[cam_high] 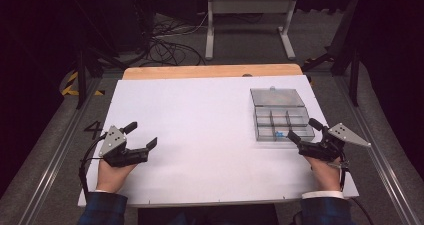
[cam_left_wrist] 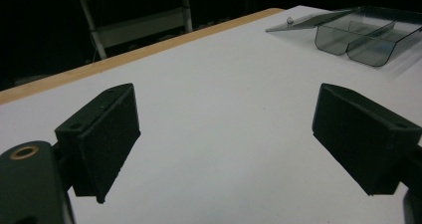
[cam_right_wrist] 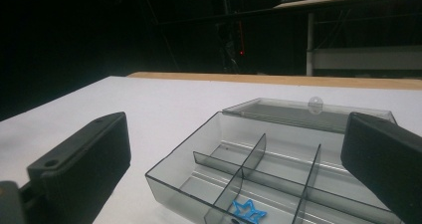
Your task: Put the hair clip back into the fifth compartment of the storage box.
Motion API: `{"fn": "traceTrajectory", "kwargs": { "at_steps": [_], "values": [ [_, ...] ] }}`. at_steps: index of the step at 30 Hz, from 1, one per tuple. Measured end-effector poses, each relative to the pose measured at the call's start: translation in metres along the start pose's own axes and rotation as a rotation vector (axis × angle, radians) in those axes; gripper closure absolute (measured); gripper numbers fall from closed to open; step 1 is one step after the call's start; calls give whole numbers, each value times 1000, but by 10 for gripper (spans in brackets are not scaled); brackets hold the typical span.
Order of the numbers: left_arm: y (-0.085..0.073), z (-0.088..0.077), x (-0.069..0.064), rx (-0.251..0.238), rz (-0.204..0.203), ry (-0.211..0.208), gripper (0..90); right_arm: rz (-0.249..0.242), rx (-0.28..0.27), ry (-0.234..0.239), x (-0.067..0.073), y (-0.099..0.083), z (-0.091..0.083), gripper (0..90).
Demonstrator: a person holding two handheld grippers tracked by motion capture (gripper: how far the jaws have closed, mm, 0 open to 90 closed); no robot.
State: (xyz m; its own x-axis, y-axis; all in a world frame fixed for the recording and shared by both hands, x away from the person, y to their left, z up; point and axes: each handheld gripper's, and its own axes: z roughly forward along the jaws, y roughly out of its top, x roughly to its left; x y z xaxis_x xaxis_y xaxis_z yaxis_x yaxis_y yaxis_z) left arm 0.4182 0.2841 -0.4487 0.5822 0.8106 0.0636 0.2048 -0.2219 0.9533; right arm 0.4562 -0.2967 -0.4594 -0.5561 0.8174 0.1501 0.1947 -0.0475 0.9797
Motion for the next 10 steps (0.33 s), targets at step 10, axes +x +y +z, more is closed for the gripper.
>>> {"fn": "traceTrajectory", "kwargs": {
  "at_steps": [10],
  "values": [
    [-2,1,0,18,9,-1,118,-41,54,7,3,2,1,3]
  ]
}}
